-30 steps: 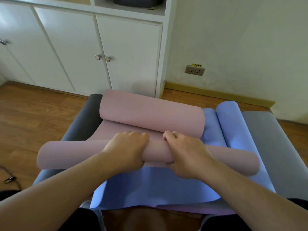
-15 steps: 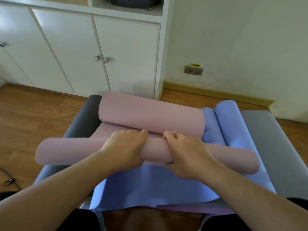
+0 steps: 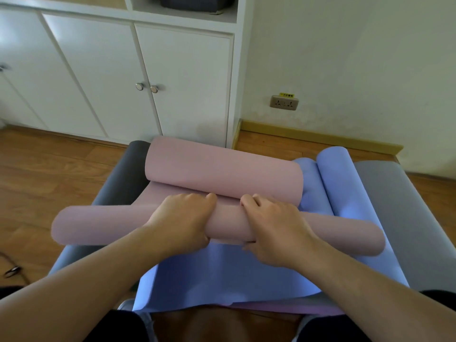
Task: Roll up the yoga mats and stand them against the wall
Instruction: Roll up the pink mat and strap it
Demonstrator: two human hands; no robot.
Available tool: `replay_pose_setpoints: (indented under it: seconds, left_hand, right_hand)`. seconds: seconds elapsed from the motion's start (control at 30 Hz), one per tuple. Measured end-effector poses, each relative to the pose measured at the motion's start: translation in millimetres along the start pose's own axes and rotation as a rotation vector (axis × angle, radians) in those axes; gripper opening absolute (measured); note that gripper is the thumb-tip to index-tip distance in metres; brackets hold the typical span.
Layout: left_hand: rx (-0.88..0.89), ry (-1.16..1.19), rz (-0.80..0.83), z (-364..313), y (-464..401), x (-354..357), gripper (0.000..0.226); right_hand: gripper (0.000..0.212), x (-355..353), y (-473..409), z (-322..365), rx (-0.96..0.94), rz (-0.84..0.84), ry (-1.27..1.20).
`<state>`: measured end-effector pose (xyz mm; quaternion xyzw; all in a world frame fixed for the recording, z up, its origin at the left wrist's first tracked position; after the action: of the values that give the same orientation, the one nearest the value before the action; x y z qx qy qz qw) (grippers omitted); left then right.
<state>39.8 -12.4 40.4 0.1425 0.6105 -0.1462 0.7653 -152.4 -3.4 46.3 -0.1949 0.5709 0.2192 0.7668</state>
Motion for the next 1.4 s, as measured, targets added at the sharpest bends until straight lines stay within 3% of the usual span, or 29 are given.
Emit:
replay_pose_setpoints:
  seconds: [0.07, 0.13, 0.33, 0.4, 0.5, 0.57, 0.67, 0.8, 0.87, 0.97, 1.03, 1.1, 1.27, 1.4]
  left_hand:
    - [-0.01, 0.069, 0.084, 4.3, -0.5, -0.8, 0.046]
    - [0.006, 0.083, 0.07, 3.7, 0.1, -3.5, 0.047]
    - [0.068, -0.143, -0.294, -5.1, 0.1, -5.4, 0.055]
    - [0.065, -0.115, -0.241, -6.3, 0.2, -3.3, 0.053]
    - [0.009, 0.045, -0.001, 0.4, -1.0, -0.4, 0.051]
    - [0.001, 0.098, 0.048, 2.6, -0.2, -1.6, 0.054]
    - [0.023, 0.085, -0.057, -2.3, 2.0, -6.3, 0.052]
    - [0.076, -0.184, -0.329, -13.9, 0.9, -7.2, 0.06]
    - [0.073, -0.157, -0.294, -15.1, -0.9, -5.3, 0.055]
    - [0.043, 0.014, -0.057, -6.6, -2.9, -3.5, 0.05]
    - [0.036, 0.09, 0.003, -3.0, -2.6, -6.8, 0.054]
    - [0.035, 0.086, -0.018, -3.3, -0.8, -12.4, 0.052]
    - [0.101, -0.171, -0.278, -14.3, 0.0, -7.6, 0.063]
    - [0.069, -0.064, -0.19, -16.3, -4.1, -0.6, 0.059]
  right_hand:
    - [0.072, 0.6, 1.9, 1.6, -0.044, -0.016, 0.076]
    - [0.059, -0.5, 1.2, 3.8, -0.019, -0.001, 0.069]
    - [0.047, -6.1, -2.9, -4.4, 0.138, 0.058, -0.055]
    - [0.051, -4.8, 0.0, -2.8, 0.112, 0.039, -0.055]
    - [0.069, -2.9, 4.0, 2.2, 0.014, 0.007, 0.025]
    - [0.065, -1.9, 3.9, 3.7, 0.003, 0.013, 0.06]
    - [0.05, -3.4, 0.1, 0.0, 0.052, 0.027, 0.035]
    - [0.051, -3.2, -0.6, -5.3, 0.139, 0.069, -0.036]
    - [0.053, -3.4, 2.8, -3.2, 0.135, 0.063, -0.059]
    - [0.068, -3.5, 7.5, 1.9, 0.064, 0.038, -0.008]
    - [0.065, -3.1, 7.6, 4.0, 0.059, 0.045, 0.024]
    - [0.053, -3.4, 5.6, 3.9, 0.079, 0.05, 0.022]
    - [0.049, -1.7, 0.6, -9.4, 0.186, 0.089, -0.042]
    - [0.057, 0.4, 5.3, -5.1, 0.13, 0.068, -0.037]
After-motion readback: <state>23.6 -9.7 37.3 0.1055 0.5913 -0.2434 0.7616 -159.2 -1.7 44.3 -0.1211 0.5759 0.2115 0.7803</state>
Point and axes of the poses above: each hand's wrist, its own y-axis away from the middle knuckle, its own x-axis out of the palm, z = x × y, the point moved 4 cm from there along -y, towards the middle knuckle, and after that the axes turned 14 degrees about -y, right-handed, at the moved point
